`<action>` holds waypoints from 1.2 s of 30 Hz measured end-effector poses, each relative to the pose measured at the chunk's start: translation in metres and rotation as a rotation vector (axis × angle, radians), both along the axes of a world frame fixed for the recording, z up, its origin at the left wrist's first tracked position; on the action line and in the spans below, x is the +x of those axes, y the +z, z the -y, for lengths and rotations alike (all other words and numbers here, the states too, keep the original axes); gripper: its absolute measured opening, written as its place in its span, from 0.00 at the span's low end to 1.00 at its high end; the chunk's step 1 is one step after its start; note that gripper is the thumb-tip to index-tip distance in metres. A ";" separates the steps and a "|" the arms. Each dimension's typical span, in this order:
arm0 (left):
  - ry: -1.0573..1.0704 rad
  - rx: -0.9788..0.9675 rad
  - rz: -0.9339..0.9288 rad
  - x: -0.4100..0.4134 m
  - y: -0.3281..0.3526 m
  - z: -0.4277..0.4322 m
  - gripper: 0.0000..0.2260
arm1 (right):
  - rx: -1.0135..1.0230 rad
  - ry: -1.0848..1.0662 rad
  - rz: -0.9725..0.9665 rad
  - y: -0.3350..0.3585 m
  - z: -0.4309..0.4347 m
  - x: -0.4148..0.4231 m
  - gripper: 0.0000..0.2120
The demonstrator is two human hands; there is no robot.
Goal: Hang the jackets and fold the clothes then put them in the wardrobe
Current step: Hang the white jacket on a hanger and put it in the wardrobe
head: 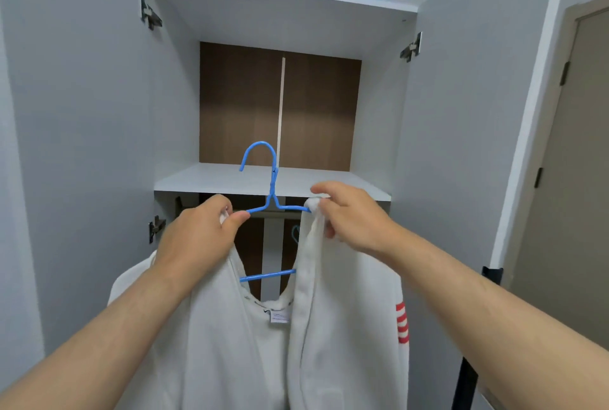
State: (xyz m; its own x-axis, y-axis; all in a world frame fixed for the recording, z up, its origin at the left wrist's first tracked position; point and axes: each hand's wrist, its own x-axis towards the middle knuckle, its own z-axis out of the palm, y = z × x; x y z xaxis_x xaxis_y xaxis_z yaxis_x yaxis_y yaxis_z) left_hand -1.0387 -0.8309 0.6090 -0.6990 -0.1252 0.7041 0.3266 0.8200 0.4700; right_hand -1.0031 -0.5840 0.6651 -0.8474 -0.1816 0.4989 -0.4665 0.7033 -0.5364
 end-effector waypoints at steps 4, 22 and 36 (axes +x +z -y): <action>-0.045 0.002 -0.051 0.005 -0.003 0.004 0.12 | 0.040 0.031 0.009 0.011 -0.027 -0.002 0.09; -0.171 0.496 -0.099 -0.024 0.009 0.013 0.10 | 0.295 0.031 0.058 -0.029 -0.025 -0.027 0.11; -0.295 0.895 -0.216 -0.009 0.032 0.018 0.12 | 0.188 -0.157 0.114 -0.063 -0.051 -0.039 0.18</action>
